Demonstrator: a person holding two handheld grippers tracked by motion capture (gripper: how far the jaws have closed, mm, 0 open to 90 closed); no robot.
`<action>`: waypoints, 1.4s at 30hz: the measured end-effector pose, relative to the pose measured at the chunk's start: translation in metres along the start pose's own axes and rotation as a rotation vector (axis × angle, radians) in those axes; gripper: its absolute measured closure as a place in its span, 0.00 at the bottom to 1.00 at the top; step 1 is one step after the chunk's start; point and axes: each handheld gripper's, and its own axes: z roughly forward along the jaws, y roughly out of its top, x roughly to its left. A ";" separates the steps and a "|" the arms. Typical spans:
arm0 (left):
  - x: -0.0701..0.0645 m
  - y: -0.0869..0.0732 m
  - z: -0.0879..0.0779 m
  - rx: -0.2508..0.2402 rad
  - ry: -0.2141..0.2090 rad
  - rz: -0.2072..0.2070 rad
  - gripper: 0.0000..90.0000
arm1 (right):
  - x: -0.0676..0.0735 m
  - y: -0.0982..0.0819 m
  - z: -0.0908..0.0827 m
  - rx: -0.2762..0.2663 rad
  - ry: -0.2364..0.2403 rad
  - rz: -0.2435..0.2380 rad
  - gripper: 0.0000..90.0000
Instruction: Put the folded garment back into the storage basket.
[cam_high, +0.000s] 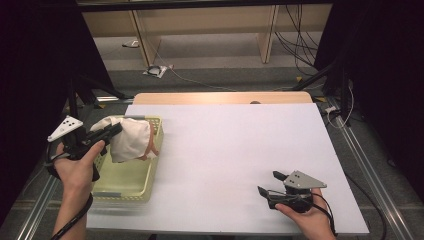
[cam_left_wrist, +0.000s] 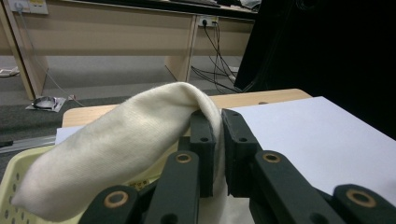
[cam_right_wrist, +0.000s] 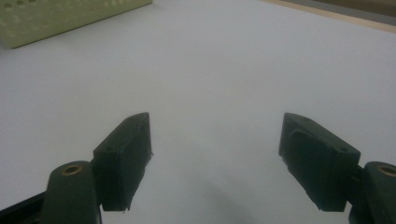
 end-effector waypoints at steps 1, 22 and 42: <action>0.001 0.000 0.000 0.001 0.001 -0.002 0.93 | 0.000 0.000 0.000 0.000 0.000 0.000 0.29; 0.011 -0.002 -0.002 0.032 0.009 -0.011 0.93 | -0.001 0.000 0.000 -0.002 -0.002 -0.007 0.29; 0.018 -0.009 0.003 0.091 0.000 -0.015 0.92 | 0.000 0.000 0.000 -0.003 -0.002 -0.002 0.29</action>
